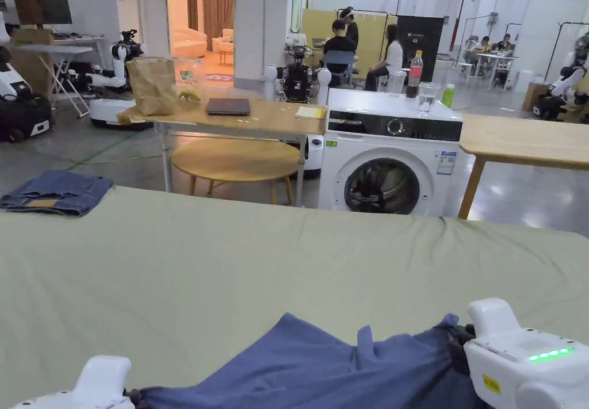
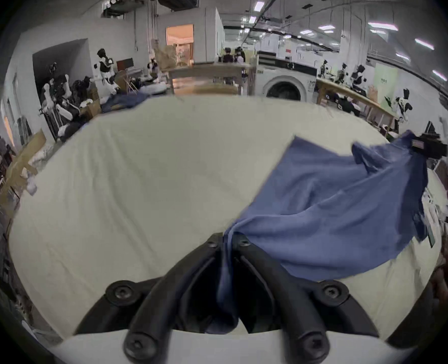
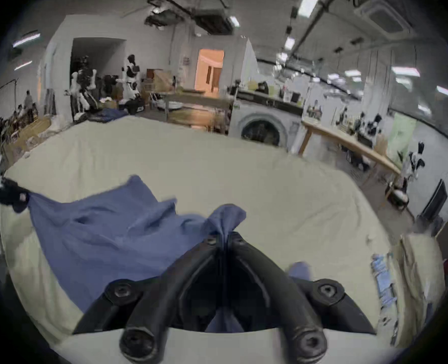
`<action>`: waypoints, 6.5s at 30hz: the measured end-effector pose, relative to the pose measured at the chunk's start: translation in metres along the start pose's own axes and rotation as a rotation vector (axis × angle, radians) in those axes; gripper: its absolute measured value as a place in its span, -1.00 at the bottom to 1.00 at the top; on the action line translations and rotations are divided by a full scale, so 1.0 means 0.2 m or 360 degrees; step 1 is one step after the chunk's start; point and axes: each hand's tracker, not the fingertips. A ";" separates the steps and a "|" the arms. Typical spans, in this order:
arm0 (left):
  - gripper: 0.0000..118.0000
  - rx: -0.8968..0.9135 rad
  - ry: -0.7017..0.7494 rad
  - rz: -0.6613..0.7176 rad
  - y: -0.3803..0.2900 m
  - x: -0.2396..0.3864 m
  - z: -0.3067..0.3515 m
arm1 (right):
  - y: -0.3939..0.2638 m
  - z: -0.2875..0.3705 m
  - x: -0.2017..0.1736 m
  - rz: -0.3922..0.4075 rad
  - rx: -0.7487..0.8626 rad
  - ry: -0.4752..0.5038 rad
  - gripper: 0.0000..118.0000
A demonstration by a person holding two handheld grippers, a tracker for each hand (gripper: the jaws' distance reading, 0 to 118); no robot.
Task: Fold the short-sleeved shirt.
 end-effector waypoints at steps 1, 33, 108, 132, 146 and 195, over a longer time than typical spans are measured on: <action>-1.00 0.0010 0.0004 -0.0004 0.06 0.00 0.01 | 0.05 0.06 0.01 0.0009 0.0009 -0.0013 -0.97; -1.00 0.0913 0.0182 -0.0139 1.61 0.16 0.80 | 1.31 0.64 0.48 -0.0146 0.0731 -0.0260 -0.97; 0.87 -0.0031 0.0062 0.0091 -1.12 -0.08 0.66 | -1.27 1.07 -0.40 -0.0528 -0.0113 -0.0065 -1.00; -1.00 -0.0252 0.0087 -0.0063 -0.94 -0.08 0.57 | -1.26 0.84 -0.08 -0.0775 -0.0202 -0.0050 -0.96; -1.00 -0.0425 0.0041 -0.0103 -0.14 -0.03 0.05 | -0.69 0.20 0.03 -0.0484 -0.0266 -0.0152 -0.96; -0.97 -0.0243 0.0130 0.0016 -0.48 0.01 -0.03 | -1.10 0.39 -0.01 -0.0593 -0.0271 -0.0225 0.97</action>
